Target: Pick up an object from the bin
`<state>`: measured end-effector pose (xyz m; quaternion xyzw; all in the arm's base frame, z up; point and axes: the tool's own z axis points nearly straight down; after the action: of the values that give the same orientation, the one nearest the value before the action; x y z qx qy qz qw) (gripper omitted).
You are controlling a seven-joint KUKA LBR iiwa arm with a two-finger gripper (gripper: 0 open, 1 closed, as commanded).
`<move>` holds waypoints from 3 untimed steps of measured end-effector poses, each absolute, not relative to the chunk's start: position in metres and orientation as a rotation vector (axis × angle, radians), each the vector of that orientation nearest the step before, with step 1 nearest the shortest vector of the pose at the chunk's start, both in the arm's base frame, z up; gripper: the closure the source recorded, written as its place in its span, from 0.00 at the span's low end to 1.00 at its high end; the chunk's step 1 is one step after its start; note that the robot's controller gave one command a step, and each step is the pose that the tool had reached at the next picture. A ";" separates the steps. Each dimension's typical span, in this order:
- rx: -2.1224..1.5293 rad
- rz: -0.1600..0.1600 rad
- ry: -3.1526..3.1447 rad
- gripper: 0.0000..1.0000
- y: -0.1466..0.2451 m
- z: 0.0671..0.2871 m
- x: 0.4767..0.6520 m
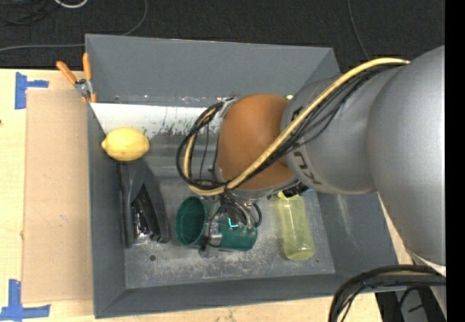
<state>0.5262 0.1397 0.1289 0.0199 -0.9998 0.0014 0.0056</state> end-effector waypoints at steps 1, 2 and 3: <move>0.096 0.004 -3.131 0.00 0.134 0.145 0.527; 0.145 0.005 -3.125 0.00 0.127 0.248 0.521; 0.074 0.004 -3.127 0.00 0.122 0.177 0.522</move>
Offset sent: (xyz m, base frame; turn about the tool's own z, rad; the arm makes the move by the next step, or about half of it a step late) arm -0.0071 -0.0156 0.1684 -0.0687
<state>0.5220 0.1225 0.1767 0.0237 -0.9997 0.0014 0.0066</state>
